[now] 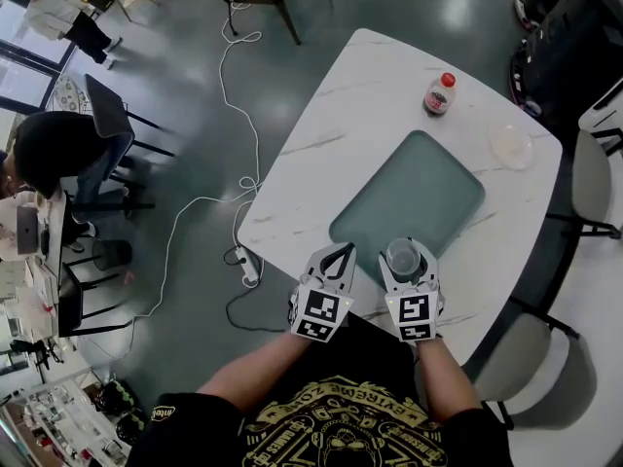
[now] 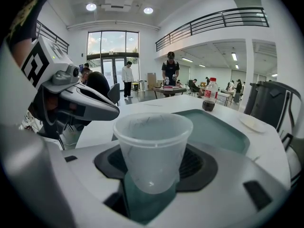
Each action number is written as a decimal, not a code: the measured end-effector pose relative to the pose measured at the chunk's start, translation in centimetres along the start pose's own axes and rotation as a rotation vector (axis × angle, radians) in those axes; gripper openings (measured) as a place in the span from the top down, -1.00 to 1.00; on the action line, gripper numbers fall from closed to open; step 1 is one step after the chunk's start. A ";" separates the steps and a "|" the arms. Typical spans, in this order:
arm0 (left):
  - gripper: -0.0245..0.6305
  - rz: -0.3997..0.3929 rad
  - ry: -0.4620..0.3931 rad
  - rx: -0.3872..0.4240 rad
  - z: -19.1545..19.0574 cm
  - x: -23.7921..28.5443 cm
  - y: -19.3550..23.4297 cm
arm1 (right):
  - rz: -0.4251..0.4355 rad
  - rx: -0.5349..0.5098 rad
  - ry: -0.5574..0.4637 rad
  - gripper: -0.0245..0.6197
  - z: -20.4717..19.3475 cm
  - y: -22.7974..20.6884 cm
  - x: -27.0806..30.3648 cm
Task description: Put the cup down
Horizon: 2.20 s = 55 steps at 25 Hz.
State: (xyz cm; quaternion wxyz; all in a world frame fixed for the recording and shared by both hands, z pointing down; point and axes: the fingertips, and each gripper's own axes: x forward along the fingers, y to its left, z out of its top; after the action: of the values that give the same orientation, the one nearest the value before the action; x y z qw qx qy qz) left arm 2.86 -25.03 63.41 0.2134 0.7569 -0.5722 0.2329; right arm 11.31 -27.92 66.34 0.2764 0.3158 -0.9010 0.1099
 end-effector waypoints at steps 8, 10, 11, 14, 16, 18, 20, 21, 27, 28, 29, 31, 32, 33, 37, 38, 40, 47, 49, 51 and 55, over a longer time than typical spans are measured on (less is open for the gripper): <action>0.90 -0.007 0.015 0.008 -0.5 0.6 -0.1 | 0.011 0.009 -0.005 0.10 -0.4 0.1 0.4; 0.90 -0.010 0.018 0.008 -0.6 0.6 -0.2 | 0.013 0.008 -0.007 0.10 -0.5 0.1 0.5; 0.90 -0.011 0.019 0.009 -0.6 0.6 -0.3 | 0.013 0.005 -0.007 0.10 -0.6 0.1 0.5; 0.90 -0.015 0.021 0.007 -0.7 0.7 -0.4 | 0.013 -0.005 -0.006 0.10 -0.6 0.2 0.6; 0.90 -0.020 0.022 0.005 -0.7 0.7 -0.5 | 0.012 -0.009 -0.005 0.10 -0.6 0.3 0.6; 0.90 -0.024 0.020 0.005 -0.6 0.7 -0.6 | 0.010 -0.012 0.008 0.10 -0.9 0.4 0.7; 0.90 -0.027 0.016 0.006 -0.5 0.7 -0.7 | 0.013 -0.013 0.034 0.10 -1.6 0.6 1.0; 0.90 -0.028 0.014 0.005 -0.5 0.7 -0.7 | 0.014 -0.017 0.046 0.10 -1.8 0.7 1.1; 0.90 -0.026 0.014 -0.002 -0.5 0.5 -0.6 | 0.022 -0.034 0.103 0.10 -2.2 0.9 1.3; 0.90 -0.025 0.013 -0.003 -0.5 0.5 -0.6 | 0.024 -0.038 0.107 0.10 -2.1 0.9 1.3; 0.90 -0.025 0.012 -0.004 -0.5 0.5 -0.6 | 0.026 -0.041 0.111 0.10 -2.0 0.9 1.3; 0.90 -0.025 0.008 -0.007 -0.5 0.4 -0.6 | 0.027 -0.044 0.122 0.10 -2.1 1.0 1.3; 0.90 -0.024 0.007 -0.008 -0.5 0.3 -0.5 | 0.028 -0.045 0.129 0.10 -2.2 1.1 1.2; 0.90 -0.023 0.006 -0.010 -0.5 0.2 -0.4 | 0.029 -0.046 0.134 0.10 -2.3 1.2 1.2; 0.90 -0.027 0.001 -0.012 -0.4 0.1 -0.4 | 0.038 -0.037 0.148 0.02 -2.6 1.4 1.0; 0.90 -0.029 -0.004 -0.011 -0.3 0.1 -0.5 | 0.038 -0.035 0.152 0.01 -2.7 1.5 0.9; 0.90 -0.034 -0.014 -0.009 0.1 0.0 -0.6 | 0.036 -0.035 0.158 0.01 -3.0 1.6 0.8; 0.90 -0.045 -0.029 -0.003 0.6 -0.2 -0.7 | 0.032 -0.024 0.155 -0.06 -3.0 1.6 0.1; 0.90 -0.048 -0.033 -0.001 0.8 -0.3 -0.7 | 0.032 -0.016 0.156 -0.09 -3.0 1.7 -0.1; 0.90 -0.053 -0.039 0.001 1.0 -0.5 -0.7 | 0.030 -0.008 0.156 -0.13 -3.1 1.7 -0.2; 0.90 -0.063 -0.051 0.011 1.4 -0.9 -0.6 | 0.017 0.009 0.156 -0.16 -3.4 1.7 -0.6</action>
State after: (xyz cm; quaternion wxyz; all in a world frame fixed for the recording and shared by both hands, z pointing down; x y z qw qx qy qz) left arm 3.41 -24.97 61.70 0.2016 0.7813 -0.5523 0.2097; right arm 12.05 -24.99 68.79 0.3432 0.2997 -0.8790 0.1405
